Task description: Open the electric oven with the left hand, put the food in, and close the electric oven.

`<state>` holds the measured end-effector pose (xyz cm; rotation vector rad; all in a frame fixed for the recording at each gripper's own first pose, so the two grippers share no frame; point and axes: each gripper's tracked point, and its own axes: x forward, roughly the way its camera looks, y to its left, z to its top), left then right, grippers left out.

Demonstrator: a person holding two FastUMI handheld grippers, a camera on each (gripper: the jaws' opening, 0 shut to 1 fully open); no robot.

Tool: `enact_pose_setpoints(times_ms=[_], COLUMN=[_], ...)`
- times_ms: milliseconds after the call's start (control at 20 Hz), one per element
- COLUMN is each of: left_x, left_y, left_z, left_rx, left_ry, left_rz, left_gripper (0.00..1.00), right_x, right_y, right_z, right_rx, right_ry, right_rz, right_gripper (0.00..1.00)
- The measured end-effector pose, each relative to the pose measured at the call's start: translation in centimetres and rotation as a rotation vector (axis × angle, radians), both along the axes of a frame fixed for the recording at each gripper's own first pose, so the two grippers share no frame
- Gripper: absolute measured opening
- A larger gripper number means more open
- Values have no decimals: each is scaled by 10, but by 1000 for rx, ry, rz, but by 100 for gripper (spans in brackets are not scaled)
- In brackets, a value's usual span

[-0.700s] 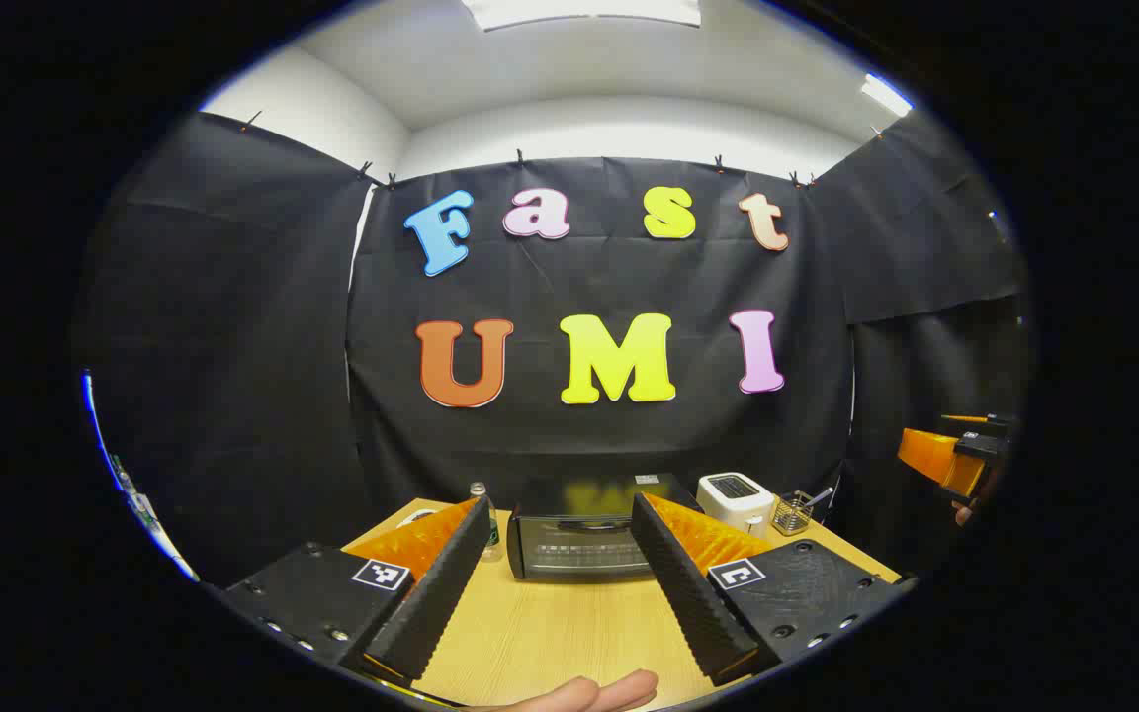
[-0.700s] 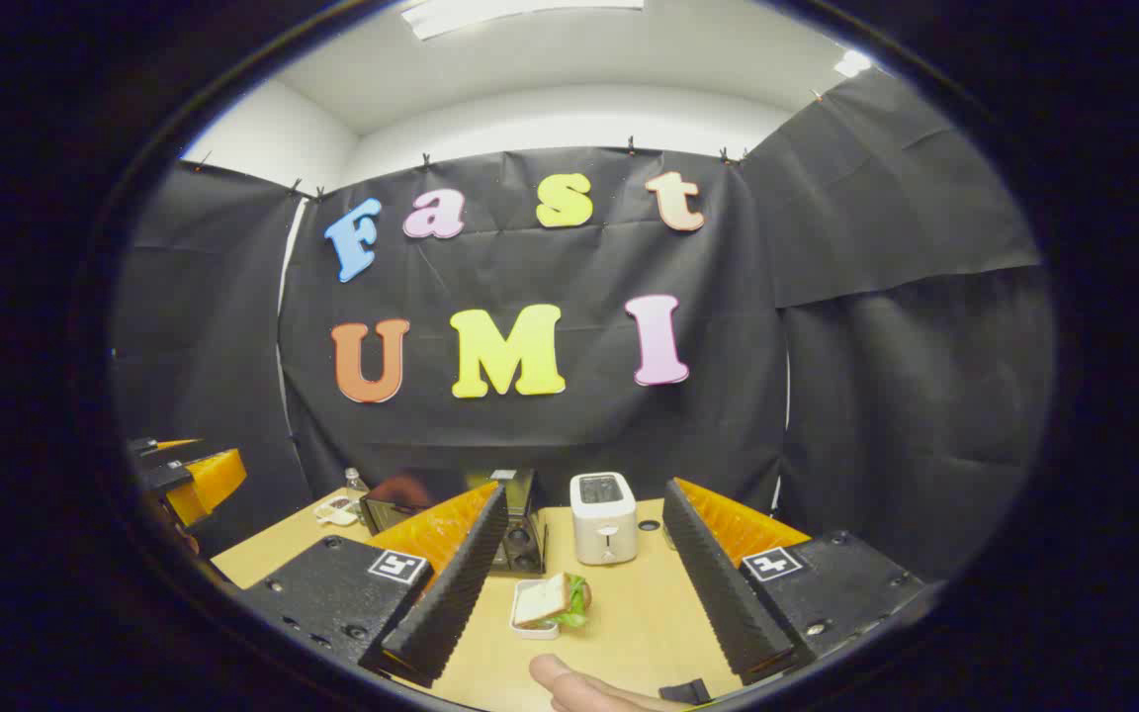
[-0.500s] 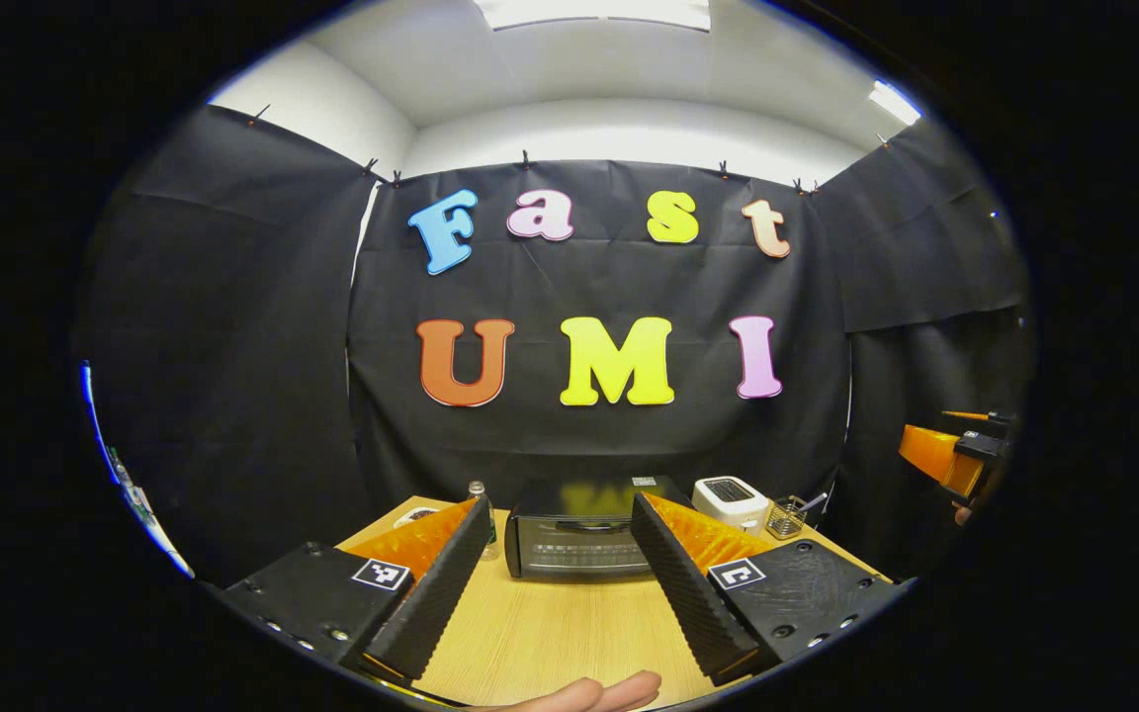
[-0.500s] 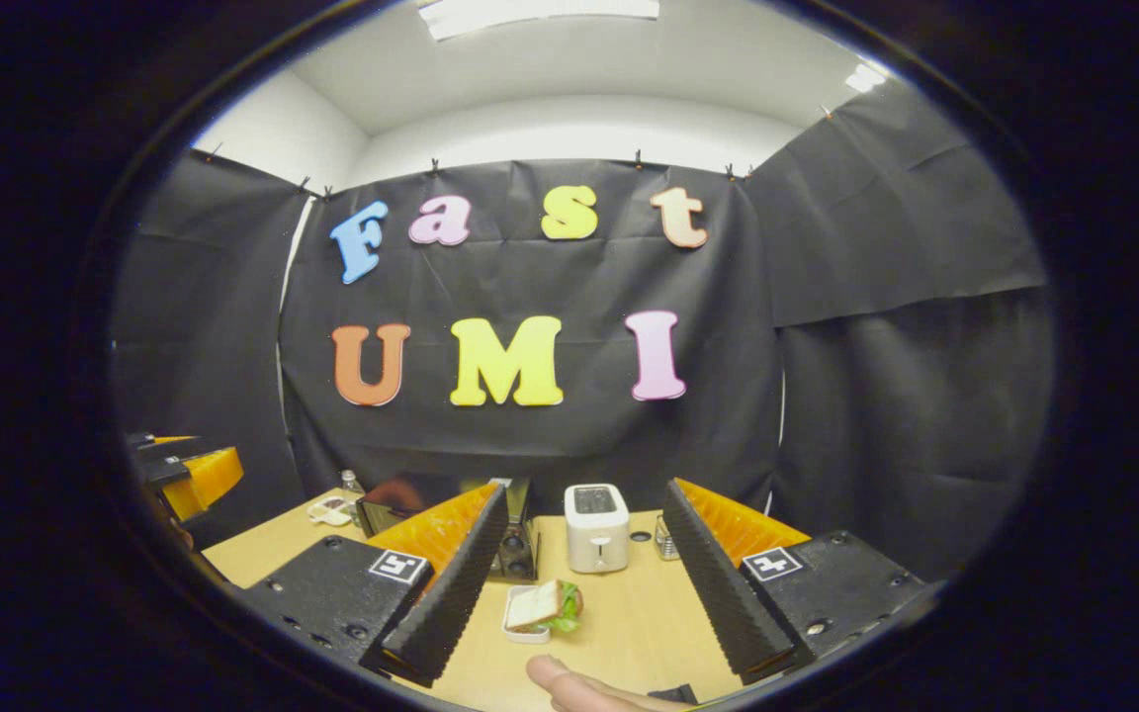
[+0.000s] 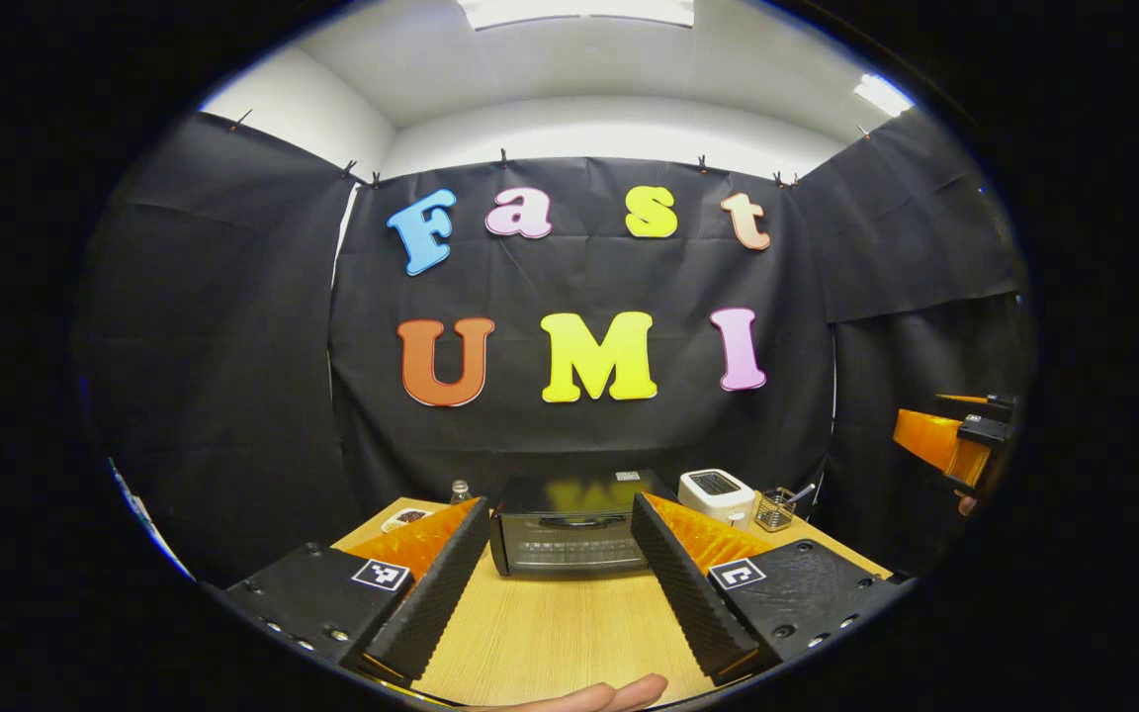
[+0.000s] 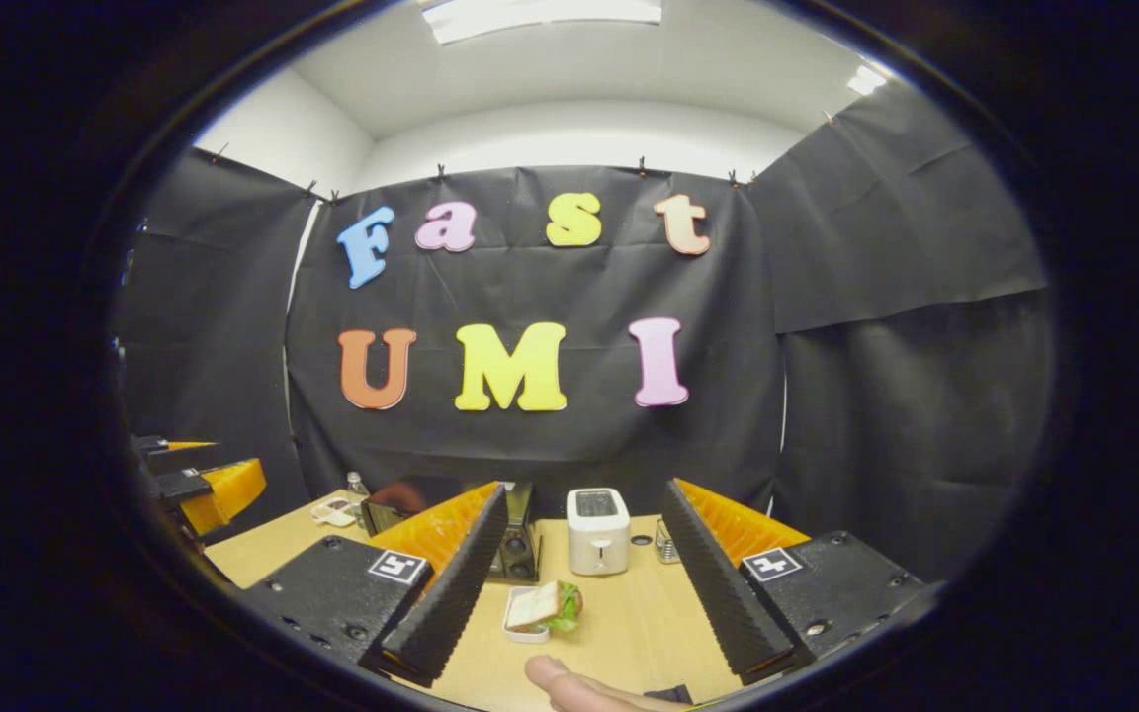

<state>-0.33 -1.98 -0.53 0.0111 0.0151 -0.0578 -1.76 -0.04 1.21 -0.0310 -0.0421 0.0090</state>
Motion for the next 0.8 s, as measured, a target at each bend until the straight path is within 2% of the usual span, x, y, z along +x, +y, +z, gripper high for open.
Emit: enact_pose_setpoints(times_ms=[250,500,550,600,650,800], left_x=[29,91,102,117,133,180], left_y=[-6,-31,-35,-41,-47,-59], left_z=[-13,-47,-56,-66,-77,-105], left_rx=[38,43,47,51,53,25], left_ry=[11,68,88,109,134,193], left_rz=[6,-30,-33,-39,-44,-60], left_gripper=[94,95,95,95,95,95], right_x=[-2,0,1,3,4,7], right_y=[-8,-17,-20,-21,-21,-16], right_z=[3,4,5,4,3,-1], right_rx=[18,28,33,41,48,55], right_ry=[-26,-65,-69,-72,-70,-67], right_rz=[0,6,6,2,5,21], right_gripper=[100,100,90,100,90,90])
